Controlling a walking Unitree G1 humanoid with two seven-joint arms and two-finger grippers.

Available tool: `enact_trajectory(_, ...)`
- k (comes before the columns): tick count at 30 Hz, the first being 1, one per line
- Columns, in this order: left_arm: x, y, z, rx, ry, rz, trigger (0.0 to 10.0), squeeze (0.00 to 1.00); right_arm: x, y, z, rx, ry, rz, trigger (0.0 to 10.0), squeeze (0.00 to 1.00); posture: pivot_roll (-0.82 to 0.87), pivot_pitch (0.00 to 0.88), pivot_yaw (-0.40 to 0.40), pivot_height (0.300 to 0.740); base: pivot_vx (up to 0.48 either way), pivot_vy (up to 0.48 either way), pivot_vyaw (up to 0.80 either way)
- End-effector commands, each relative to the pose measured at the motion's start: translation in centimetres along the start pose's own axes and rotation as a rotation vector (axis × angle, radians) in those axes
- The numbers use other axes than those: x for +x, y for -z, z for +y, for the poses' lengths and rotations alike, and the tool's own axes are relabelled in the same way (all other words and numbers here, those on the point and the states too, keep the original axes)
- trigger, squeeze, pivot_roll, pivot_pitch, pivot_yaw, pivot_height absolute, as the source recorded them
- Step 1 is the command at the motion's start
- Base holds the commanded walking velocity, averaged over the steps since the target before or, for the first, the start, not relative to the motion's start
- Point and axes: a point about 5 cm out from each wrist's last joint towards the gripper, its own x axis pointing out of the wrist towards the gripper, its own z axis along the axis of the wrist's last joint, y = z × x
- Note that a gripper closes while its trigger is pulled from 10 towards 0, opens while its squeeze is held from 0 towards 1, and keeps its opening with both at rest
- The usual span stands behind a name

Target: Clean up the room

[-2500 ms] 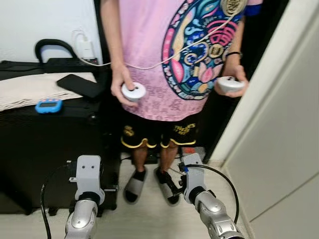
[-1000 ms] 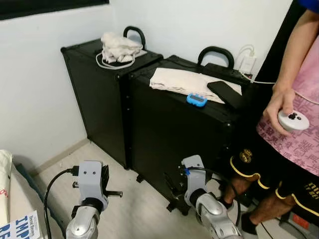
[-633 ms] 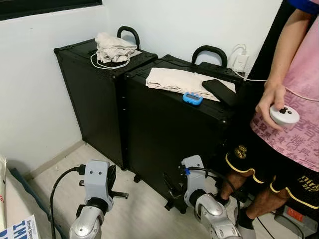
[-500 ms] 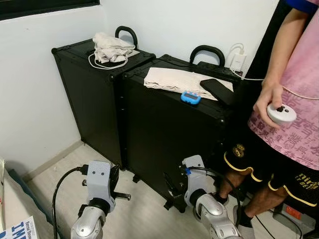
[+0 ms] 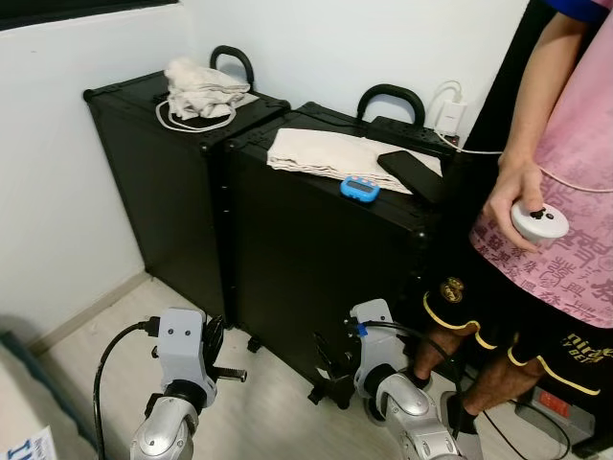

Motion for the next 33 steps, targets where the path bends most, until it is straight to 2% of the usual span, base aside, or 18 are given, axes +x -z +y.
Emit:
enact_trajectory(1, -0.2, -0.2, 0.0, -0.011, -0.006, -0.012, 10.0, 0.00, -0.1, 0.1, -0.1, 0.009, 0.006, 0.006, 10.0, 0.00, -0.04, 0.113, -0.075, 0.740, 0.390, 0.000, 0.00)
enact_trajectory(21, -0.3, -0.1, 0.3, -0.015, -0.022, -0.010, 10.0, 0.00, -0.1, -0.1, 0.1, 0.009, -0.009, 0.004, 10.0, 0.00, -0.04, 0.118, -0.081, 0.740, 0.371, 0.000, 0.00)
enact_trajectory(25, -0.3, 0.1, 0.8, 0.013, -0.075, -0.001, 10.0, 0.00, -0.1, -0.1, 0.1, 0.009, -0.010, 0.004, 10.0, 0.00, -0.04, 0.116, -0.080, 0.740, 0.000, 0.000, 0.00)
enact_trajectory(33, -0.5, 0.3, 1.4, 0.045, -0.105, -0.001, 10.0, 0.00, -0.1, -0.1, 0.2, 0.012, -0.009, 0.004, 10.0, 0.00, -0.04, 0.114, -0.078, 0.740, 0.000, 0.000, 0.00)
